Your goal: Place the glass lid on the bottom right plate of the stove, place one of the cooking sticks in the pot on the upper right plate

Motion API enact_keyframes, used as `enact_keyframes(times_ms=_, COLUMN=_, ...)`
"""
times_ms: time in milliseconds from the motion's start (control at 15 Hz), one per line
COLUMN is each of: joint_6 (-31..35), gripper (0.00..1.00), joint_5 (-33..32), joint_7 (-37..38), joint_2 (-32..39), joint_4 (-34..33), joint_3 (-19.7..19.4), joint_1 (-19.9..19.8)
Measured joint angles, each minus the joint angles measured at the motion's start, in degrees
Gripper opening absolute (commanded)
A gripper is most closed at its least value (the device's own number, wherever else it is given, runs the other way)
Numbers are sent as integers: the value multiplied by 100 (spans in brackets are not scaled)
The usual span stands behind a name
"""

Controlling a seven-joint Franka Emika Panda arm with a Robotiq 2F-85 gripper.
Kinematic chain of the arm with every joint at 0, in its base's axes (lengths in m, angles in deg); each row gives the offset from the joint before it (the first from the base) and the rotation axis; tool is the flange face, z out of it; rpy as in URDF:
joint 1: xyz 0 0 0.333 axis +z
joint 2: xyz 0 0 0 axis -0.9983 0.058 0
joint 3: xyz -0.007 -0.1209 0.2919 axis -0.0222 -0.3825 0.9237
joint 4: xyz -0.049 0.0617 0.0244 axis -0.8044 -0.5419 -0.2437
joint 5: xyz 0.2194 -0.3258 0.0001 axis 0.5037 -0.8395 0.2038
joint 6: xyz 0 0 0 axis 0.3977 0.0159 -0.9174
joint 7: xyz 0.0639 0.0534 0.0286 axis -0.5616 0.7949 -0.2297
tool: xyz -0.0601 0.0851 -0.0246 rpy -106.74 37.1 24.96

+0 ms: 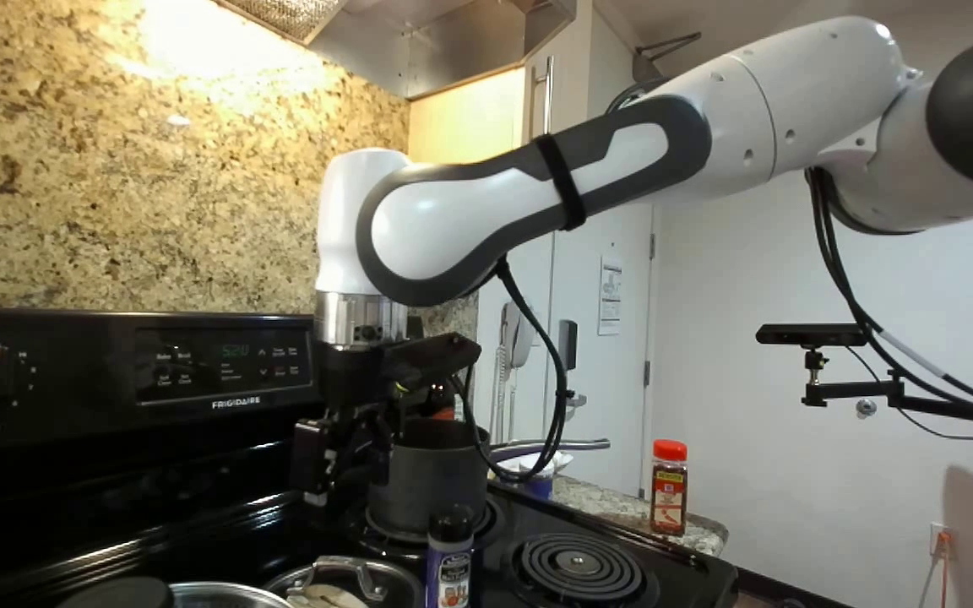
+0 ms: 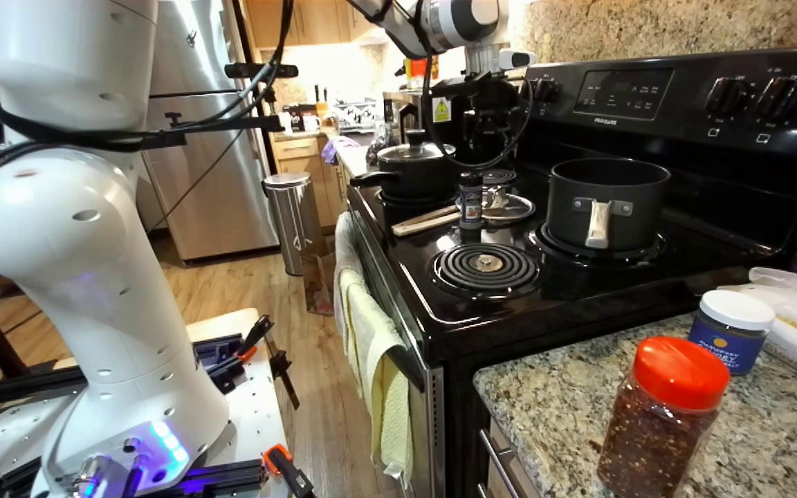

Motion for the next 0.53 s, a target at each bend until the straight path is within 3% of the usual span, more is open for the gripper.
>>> enact_keyframes(times_ms=533, joint_6=-95, gripper=100, joint_5=223, joint_7=-309, joint_2=666, joint_4=-535, joint_3=-3, joint_1=14)
